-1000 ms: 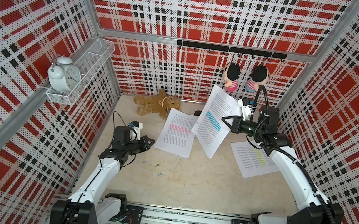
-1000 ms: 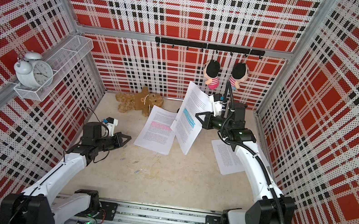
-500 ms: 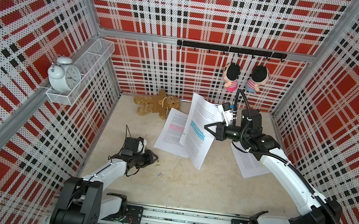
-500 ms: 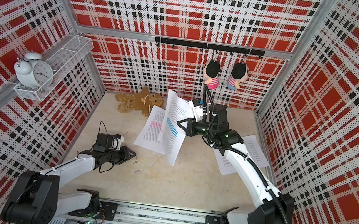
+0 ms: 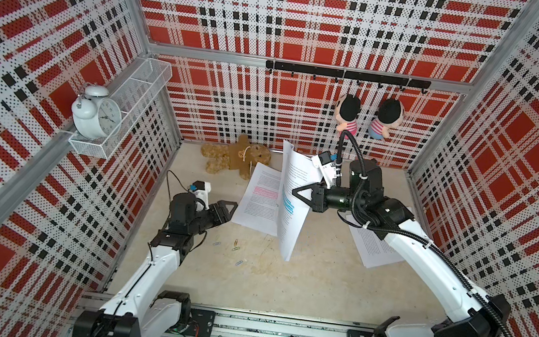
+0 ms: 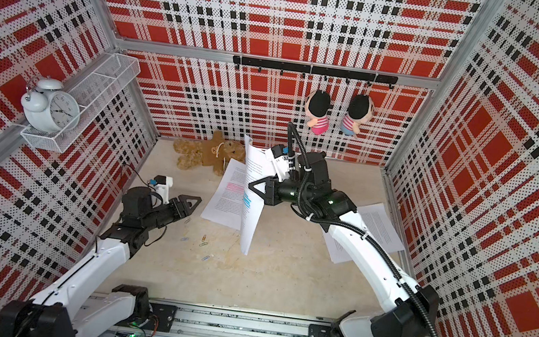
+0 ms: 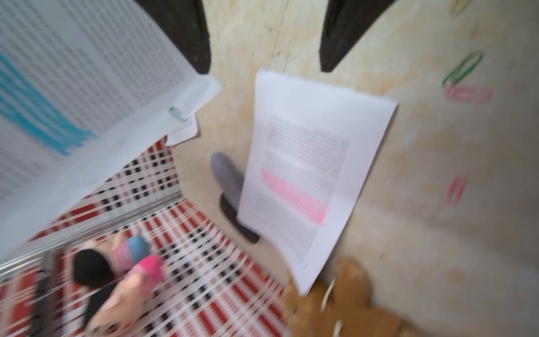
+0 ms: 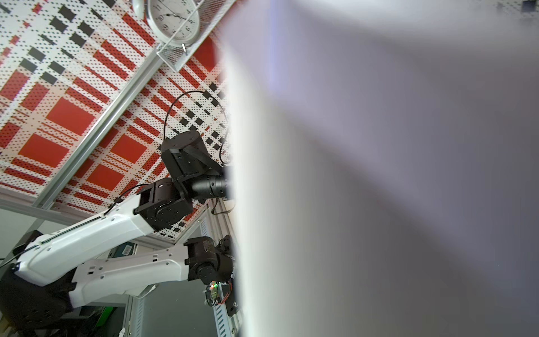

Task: Unclip the paperclips from the documents
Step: Place the paper clip at the center of the board, then adjust the document.

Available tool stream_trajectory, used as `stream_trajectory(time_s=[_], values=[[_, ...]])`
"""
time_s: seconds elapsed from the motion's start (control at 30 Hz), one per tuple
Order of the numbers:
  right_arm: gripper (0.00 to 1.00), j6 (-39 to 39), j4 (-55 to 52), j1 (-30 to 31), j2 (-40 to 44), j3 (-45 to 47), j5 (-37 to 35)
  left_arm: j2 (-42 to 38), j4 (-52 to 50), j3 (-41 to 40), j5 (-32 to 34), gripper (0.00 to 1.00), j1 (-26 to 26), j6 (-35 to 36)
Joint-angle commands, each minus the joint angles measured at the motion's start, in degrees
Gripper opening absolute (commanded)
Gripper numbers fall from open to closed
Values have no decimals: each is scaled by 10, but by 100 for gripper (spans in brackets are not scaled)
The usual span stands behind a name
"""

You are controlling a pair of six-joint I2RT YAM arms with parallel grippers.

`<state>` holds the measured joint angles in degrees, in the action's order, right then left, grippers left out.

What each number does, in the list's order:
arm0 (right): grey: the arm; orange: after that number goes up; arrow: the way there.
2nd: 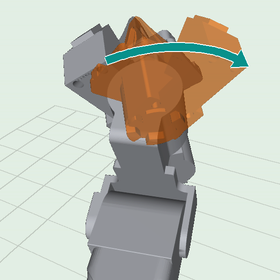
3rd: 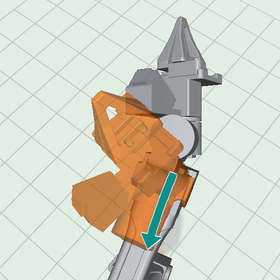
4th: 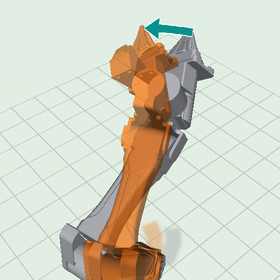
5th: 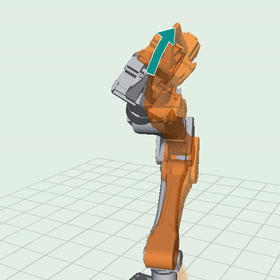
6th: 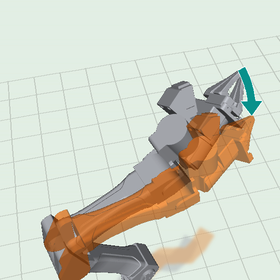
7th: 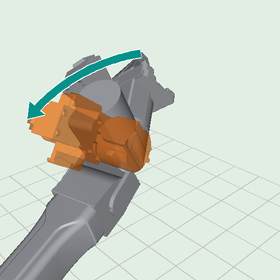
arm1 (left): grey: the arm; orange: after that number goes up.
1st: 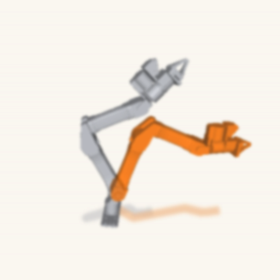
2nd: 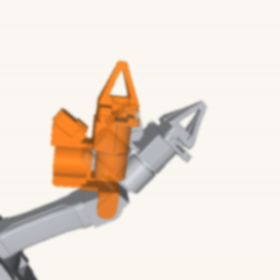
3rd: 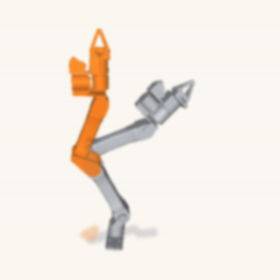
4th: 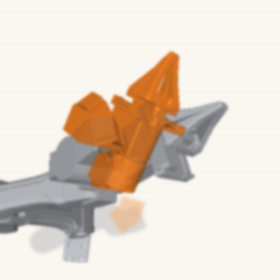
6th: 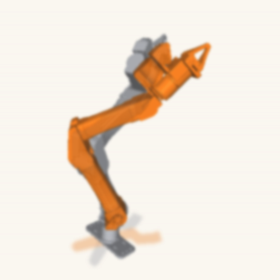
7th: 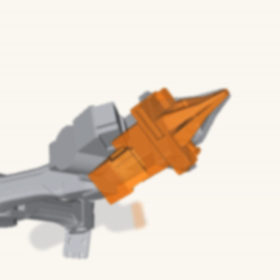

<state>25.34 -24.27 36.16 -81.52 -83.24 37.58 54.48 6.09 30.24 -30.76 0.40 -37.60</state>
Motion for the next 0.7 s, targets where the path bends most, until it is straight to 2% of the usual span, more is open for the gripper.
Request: stream_trajectory(time_s=[0.0, 0.23, 0.4, 0.57, 0.67], values=[[0, -13, -44, 25, -31, -54, 25, 5, 178, 26, -40, 74, -2, -50], [0, -58, -85, 54, -70, -121, 49, 62, 235, 106, -124, 78, -1, -28], [0, -105, -83, 53, -66, -130, 62, 83, 281, 131, -166, 85, 11, -34], [0, -155, -72, 53, -53, -130, 62, 122, 282, 141, -216, 88, 17, -25], [0, -182, -77, 53, -45, -129, 56, 127, 282, 135, -225, 88, 7, -18]])
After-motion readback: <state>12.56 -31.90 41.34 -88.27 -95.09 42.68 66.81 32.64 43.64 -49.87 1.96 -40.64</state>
